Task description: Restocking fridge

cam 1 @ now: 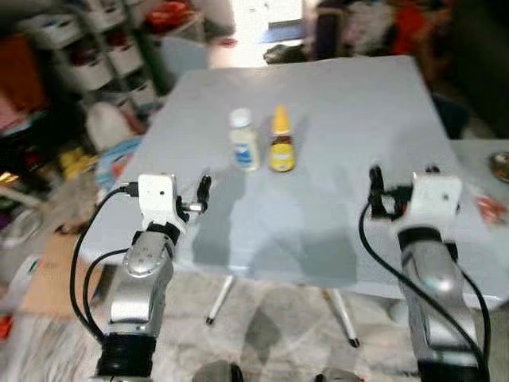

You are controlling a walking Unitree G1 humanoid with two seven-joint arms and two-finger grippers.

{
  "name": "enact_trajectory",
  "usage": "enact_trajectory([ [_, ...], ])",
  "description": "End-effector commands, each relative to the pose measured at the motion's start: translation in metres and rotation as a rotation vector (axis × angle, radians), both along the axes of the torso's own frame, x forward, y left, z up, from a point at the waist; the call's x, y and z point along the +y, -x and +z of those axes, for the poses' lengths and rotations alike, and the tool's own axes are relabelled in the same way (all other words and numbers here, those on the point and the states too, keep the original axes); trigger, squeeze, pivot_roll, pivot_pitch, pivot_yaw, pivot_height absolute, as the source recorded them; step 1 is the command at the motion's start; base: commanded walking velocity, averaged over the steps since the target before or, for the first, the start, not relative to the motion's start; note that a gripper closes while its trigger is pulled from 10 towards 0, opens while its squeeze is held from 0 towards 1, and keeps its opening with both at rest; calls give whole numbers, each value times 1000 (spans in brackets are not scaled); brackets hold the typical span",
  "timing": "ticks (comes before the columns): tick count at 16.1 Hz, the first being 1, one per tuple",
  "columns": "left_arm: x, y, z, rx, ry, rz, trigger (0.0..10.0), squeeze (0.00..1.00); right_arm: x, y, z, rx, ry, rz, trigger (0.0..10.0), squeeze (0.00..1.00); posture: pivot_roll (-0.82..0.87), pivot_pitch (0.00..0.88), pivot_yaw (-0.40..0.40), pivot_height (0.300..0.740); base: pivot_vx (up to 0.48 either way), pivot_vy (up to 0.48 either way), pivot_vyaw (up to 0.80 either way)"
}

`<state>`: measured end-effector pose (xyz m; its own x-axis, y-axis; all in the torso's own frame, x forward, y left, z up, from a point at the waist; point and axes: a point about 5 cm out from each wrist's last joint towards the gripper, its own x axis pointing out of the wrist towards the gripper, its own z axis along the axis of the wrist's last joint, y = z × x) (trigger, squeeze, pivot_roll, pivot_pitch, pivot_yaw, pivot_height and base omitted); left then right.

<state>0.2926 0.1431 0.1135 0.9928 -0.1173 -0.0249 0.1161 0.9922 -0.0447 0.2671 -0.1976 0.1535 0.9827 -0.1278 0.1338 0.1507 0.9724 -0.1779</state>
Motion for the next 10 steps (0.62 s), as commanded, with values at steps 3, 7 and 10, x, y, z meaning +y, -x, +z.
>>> enact_trajectory([
  [3,9,1,0,10,2,65,10000,0,7,-3,-3,17,-12,41,10000,0,-84,0,68,740,0,0,0],
  [7,14,16,-13,37,10,153,10000,0,19,-9,-11,61,-8,112,10000,0,-19,0,-40,740,0,0,0],
  [10,14,22,-13,40,-5,165,10000,0,25,-12,-15,72,-19,134,10000,0,37,0,-72,740,0,0,0],
])
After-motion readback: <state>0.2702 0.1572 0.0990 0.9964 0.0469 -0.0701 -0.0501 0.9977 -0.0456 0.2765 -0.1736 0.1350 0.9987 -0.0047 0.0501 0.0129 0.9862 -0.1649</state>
